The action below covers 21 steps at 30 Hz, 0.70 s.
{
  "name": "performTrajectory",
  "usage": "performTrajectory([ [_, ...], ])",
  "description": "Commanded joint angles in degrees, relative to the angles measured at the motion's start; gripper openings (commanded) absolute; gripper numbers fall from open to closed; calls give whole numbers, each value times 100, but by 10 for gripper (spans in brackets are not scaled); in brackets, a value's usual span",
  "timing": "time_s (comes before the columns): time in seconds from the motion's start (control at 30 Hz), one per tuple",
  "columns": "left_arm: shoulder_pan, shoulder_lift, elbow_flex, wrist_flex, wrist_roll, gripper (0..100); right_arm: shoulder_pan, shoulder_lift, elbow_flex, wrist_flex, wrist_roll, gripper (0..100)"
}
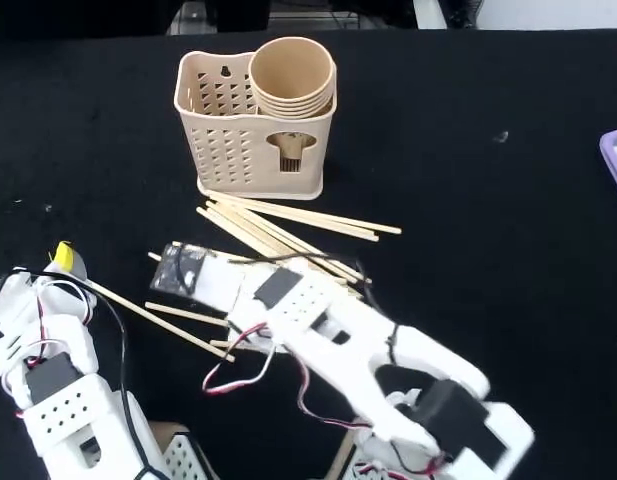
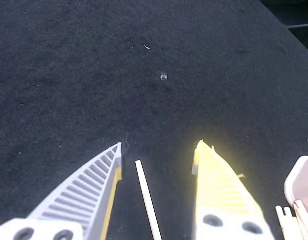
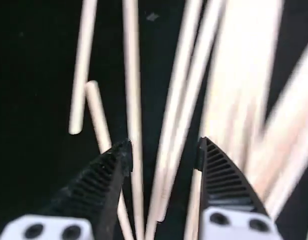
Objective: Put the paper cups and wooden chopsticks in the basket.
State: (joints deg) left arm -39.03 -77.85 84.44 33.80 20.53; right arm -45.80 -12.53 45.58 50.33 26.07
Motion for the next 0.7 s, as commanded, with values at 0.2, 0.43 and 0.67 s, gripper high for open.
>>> performTrajectory([
  [0.2, -31, -70, -154, -114, 44, 234, -791, -330, 321, -343, -211, 211],
  [0.43, -31, -70, -171, -114, 62, 234, -976, 593, 136, -949, -809, 212],
  [0.67, -48, -70, -171, -114, 62, 234, -976, 1446, -646, -466, -923, 209],
])
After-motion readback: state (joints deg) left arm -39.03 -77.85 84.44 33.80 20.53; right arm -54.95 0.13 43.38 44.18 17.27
